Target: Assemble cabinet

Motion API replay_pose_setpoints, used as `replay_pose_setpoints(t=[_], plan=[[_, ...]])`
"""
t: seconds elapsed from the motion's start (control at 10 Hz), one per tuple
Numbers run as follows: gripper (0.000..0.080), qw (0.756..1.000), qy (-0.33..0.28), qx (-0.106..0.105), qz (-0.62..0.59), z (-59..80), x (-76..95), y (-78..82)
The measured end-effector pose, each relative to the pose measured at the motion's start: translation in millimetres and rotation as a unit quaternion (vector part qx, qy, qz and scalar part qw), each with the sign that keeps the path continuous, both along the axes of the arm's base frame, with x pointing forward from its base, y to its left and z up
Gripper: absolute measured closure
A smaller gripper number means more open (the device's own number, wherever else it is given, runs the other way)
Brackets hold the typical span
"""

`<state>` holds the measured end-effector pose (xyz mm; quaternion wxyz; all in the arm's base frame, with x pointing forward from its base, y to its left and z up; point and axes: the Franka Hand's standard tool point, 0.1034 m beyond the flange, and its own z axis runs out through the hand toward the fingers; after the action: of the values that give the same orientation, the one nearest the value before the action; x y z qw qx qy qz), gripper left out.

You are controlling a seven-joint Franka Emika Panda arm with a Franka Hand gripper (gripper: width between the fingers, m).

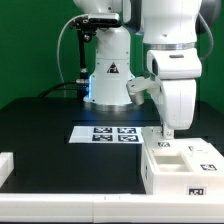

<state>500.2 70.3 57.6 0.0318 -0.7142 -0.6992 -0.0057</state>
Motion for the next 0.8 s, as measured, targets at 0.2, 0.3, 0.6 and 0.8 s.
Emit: replay_pose_setpoints(t=[0.2, 0.3, 0.6, 0.8], plan=[[0.0735, 1.000, 0.000, 0.000, 0.000, 0.1, 0.3, -0.1], [0.0735, 1.000, 0.000, 0.000, 0.000, 0.1, 0.3, -0.1], [0.0735, 1.000, -0.007, 0.008, 0.015, -0.1, 36.1, -4.1], [0.0735, 1.000, -0.005, 0.012, 0.012, -0.3, 64.9, -3.5]])
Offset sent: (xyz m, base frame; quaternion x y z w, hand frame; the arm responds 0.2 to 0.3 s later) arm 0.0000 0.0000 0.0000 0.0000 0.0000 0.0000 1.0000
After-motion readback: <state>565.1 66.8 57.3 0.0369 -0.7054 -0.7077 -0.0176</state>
